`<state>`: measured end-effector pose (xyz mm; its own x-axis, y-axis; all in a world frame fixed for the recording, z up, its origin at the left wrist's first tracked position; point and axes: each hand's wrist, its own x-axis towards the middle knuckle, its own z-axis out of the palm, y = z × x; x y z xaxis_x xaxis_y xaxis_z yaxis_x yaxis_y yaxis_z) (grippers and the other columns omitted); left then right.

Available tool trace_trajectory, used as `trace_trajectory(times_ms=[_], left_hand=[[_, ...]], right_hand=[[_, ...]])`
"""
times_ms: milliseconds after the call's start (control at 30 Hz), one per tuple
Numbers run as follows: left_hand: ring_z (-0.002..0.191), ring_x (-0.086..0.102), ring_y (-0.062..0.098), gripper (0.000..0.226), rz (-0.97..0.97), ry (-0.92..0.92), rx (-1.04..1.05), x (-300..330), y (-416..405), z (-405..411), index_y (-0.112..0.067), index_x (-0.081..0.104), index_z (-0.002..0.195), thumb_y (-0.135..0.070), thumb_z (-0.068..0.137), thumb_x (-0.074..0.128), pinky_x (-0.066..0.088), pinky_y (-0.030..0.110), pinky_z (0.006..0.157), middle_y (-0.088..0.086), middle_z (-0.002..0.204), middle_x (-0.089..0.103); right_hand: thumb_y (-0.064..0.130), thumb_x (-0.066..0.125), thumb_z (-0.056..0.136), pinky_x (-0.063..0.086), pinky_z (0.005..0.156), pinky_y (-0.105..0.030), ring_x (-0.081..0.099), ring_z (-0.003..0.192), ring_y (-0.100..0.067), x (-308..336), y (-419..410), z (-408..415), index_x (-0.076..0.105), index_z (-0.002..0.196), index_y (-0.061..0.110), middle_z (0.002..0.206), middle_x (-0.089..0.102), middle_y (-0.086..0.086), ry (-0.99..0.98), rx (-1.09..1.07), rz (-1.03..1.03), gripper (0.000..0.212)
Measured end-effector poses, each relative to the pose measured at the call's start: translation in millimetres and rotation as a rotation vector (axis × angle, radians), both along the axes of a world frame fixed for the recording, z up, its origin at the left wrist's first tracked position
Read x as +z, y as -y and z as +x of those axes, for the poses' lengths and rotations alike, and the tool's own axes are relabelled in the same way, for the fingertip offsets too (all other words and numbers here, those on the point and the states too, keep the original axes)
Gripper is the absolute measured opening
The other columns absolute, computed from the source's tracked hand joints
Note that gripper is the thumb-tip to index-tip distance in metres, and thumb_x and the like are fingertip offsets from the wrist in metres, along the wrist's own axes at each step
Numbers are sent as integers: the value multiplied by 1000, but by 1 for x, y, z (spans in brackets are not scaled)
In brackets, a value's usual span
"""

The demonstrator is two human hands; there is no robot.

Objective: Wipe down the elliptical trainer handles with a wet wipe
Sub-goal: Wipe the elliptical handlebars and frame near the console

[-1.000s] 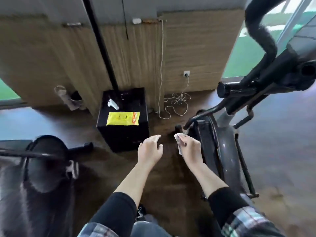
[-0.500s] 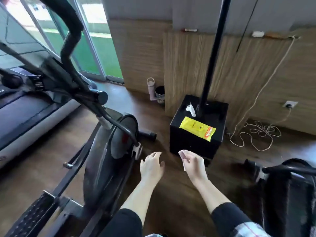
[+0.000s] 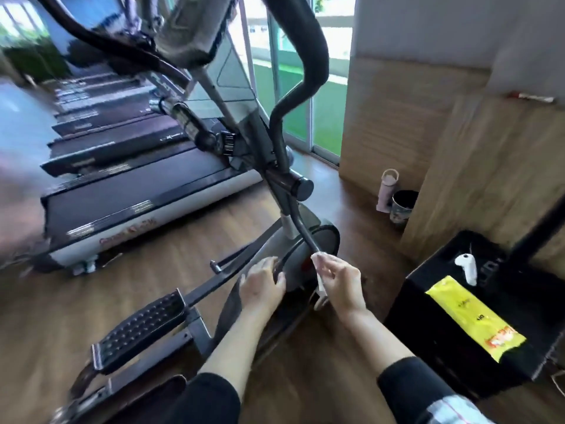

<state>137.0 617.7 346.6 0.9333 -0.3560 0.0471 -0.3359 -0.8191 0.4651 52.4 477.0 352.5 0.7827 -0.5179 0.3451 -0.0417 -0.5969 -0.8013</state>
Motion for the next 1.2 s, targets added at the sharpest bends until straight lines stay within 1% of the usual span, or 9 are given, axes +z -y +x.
trace_trajectory(times_ms=[100,200,367,533,667,833,967,1067,1200], left_hand=[[117,57,24,44,-38,43,102,19,-8,25,-22,52,136,-32,93,54,43,43,103,3,130,61],[114,59,26,43,-84,112,210,43,-14,47,-18,54,134,-28,93,55,43,45,101,6,122,65],[132,46,20,46,-176,217,298,82,-30,71,-17,51,138,-26,93,55,35,43,111,1,143,51],[131,47,21,47,-193,293,336,121,-44,99,-19,48,140,-30,94,53,36,41,109,2,142,52],[126,51,23,46,-218,351,340,146,-59,124,-20,48,140,-31,96,53,41,40,105,1,140,54],[126,51,24,45,-243,397,204,167,-82,159,-18,48,140,-28,97,53,41,38,104,1,141,52],[129,49,23,45,-270,435,108,175,-99,196,-15,49,139,-28,97,53,38,34,104,4,141,52],[129,49,20,43,-312,459,57,179,-106,219,-16,51,138,-26,95,55,36,28,103,2,141,53],[125,53,23,41,-375,483,-85,180,-110,246,-10,55,133,-22,93,56,36,23,100,7,136,57]], right_hand=[[5,61,89,43,72,-10,61,84,-9,24,1,38,69,82,7,88,71,0,71,117,-3,11],[13,60,92,40,73,-7,59,89,4,51,0,76,73,92,16,95,69,14,117,190,-13,13],[4,65,87,36,77,6,54,94,13,95,-12,117,71,109,11,106,58,22,200,294,74,24],[15,63,90,51,88,-32,64,97,-21,131,-30,160,71,99,12,103,70,-11,256,325,90,13],[11,62,90,48,79,-14,62,87,3,165,-46,190,72,100,8,95,72,5,349,357,113,15],[22,59,93,37,63,-12,47,68,3,199,-65,233,71,92,5,75,65,-13,352,231,20,21],[19,60,91,37,81,-5,64,101,-16,212,-80,254,69,104,0,105,70,-15,211,194,-95,25],[18,64,88,24,82,11,60,107,-7,207,-88,262,69,111,6,114,68,-6,166,161,-134,26],[20,67,86,46,92,-20,67,94,-12,202,-94,257,72,103,9,101,72,-9,210,68,-195,21]])
